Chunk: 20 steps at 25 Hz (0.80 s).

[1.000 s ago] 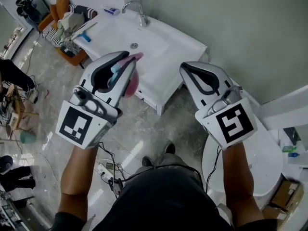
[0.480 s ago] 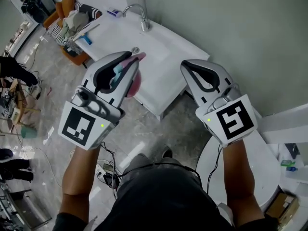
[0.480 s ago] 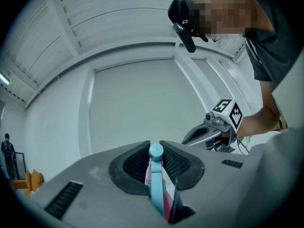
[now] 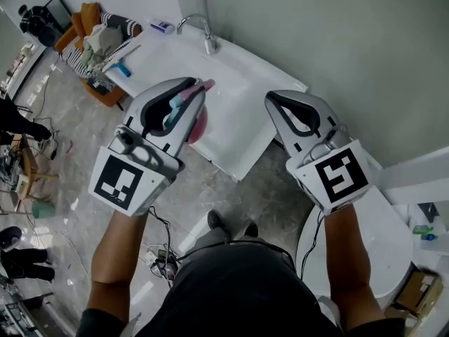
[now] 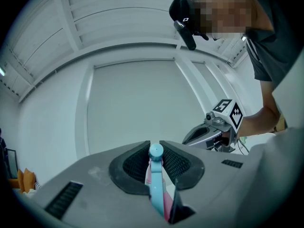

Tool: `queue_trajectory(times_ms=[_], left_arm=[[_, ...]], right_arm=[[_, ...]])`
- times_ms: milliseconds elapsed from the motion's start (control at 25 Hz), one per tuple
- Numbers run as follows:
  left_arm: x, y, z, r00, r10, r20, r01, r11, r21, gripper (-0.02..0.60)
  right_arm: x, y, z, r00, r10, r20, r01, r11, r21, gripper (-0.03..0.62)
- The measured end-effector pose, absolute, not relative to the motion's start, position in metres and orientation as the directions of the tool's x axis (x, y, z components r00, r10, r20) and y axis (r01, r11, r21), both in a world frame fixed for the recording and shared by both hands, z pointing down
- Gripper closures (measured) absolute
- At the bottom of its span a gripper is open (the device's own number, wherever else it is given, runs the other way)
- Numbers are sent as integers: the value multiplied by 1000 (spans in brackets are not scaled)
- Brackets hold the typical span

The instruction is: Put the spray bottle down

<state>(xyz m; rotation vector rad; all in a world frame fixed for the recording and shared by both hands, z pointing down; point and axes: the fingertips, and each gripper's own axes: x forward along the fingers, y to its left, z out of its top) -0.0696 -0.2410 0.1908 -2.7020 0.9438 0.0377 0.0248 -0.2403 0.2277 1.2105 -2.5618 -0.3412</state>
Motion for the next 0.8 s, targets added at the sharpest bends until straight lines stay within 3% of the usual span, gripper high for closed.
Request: queue_trajectory(times_ms=[360, 800], left_arm=[[-114, -281, 178, 823, -553, -128, -567, -787, -245, 522], [-108, -318, 189, 840, -530, -115, -542, -809, -228, 521]], right_arm=[[-21, -274, 214, -558, -813, 166, -737, 577, 351, 586], [-17, -305, 220, -532, -827, 180, -755, 560, 342, 585]])
